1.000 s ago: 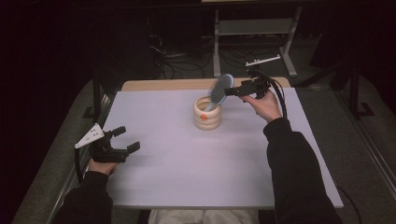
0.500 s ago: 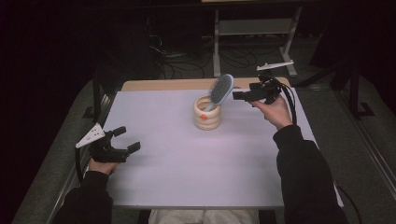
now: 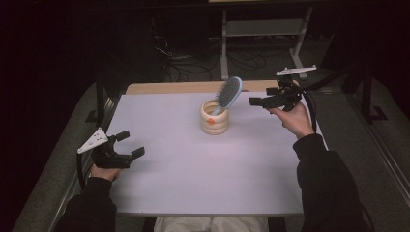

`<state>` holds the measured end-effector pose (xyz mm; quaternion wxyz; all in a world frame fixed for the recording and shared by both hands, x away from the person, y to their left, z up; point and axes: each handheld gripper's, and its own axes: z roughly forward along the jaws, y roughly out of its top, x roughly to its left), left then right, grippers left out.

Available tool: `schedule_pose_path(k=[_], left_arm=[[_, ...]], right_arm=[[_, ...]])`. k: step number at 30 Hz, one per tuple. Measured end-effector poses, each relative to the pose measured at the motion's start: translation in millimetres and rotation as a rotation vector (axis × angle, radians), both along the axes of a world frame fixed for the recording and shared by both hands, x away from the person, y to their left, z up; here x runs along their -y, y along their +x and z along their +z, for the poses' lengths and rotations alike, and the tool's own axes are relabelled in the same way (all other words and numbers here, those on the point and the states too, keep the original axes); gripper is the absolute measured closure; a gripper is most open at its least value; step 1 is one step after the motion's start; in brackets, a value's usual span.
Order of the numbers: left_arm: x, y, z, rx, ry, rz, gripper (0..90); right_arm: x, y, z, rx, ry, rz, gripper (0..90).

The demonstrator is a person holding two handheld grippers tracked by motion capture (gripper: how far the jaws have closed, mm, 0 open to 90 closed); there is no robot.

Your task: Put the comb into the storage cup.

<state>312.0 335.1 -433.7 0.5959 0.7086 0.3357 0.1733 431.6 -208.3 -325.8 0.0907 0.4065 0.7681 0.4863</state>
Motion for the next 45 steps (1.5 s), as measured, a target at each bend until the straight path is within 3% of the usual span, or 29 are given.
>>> schedule_pose_path(k=[11, 29, 45], left_arm=[[0.0, 0.0, 0.1, -0.002, 0.001, -0.001, 0.0], [-0.3, 0.2, 0.2, -0.002, -0.001, 0.001, 0.0], [-0.1, 0.1, 0.3, -0.001, 0.003, 0.005, 0.0]], right_arm=[[4.4, -14.7, -0.8, 0.010, -0.020, 0.018, 0.0], [12.8, -44.7, -9.7, 0.051, -0.003, 0.027, 0.0], [30.4, -61.8, -26.5, 0.038, 0.006, 0.007, 0.0]])
